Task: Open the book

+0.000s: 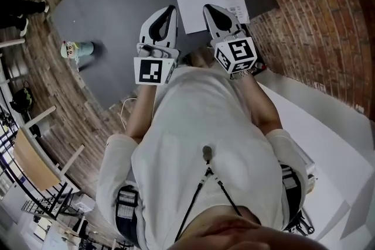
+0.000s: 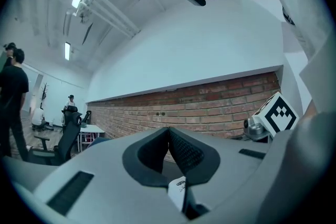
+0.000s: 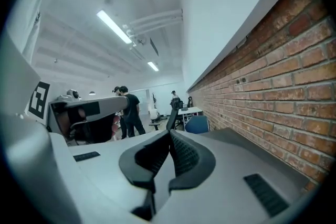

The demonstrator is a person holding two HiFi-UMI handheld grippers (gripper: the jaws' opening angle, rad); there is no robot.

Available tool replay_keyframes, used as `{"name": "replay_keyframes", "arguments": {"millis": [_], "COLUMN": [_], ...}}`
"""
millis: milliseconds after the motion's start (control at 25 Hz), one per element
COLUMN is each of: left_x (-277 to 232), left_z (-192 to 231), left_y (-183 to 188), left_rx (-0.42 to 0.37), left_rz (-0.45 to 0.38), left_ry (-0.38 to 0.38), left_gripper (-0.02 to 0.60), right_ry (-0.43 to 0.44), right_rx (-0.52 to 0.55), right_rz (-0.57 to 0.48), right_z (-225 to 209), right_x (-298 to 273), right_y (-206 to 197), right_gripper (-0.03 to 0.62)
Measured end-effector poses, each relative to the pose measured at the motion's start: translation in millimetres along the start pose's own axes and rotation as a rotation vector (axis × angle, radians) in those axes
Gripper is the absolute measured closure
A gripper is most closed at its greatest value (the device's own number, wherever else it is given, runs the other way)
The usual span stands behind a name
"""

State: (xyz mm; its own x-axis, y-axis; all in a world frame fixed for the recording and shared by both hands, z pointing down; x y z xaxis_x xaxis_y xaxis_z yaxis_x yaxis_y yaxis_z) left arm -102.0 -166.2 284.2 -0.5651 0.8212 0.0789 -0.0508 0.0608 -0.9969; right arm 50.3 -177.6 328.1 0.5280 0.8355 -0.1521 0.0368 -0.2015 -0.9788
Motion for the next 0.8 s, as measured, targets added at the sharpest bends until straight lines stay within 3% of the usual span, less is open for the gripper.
{"name": "replay_keyframes", "arguments": {"millis": [160, 360, 520, 640, 800], "left_x": [0, -4, -1, 3, -4], "left_z": [-1, -5, -5, -5, -6], "left_y": [14, 30, 38, 34, 38], "left_rx": [-0.011, 0.023, 0.013, -0.025, -0.016], "left_rz": [-0.017, -0.108, -0.103, -0.024, -0.085], "left_ry": [-0.006, -0.019, -0.024, -0.036, -0.037], "left_gripper": [0.558, 0.558, 0.558, 0.558, 0.558], "right_ry": [0.016, 0.005, 0.002, -0.004, -0.001], "right_rx": [-0.012, 0.010, 0.008, 0.006, 0.025], "right_rz": [-0.075, -0.142, -0.140, -0.131, -0.135], "right_z": [9, 13, 16, 20, 21], "right_x": [8, 15, 16, 21, 21], "right_y": [29, 62, 68, 69, 76], "right_gripper": [0.559, 0.559, 0.559, 0.559, 0.559]}}
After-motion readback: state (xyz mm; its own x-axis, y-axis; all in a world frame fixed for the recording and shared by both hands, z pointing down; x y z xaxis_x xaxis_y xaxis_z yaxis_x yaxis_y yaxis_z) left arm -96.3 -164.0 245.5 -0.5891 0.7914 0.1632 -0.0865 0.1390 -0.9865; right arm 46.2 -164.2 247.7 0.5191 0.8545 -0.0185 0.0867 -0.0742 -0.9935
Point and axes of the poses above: the fingertips, and each gripper's own axes: x backward along the fingers, z to its left, y out of its top, the point moved 6 cm from there along x, backward along the fingers, and after that the axes turned 1 degree about -z, right-handed, at the moved point
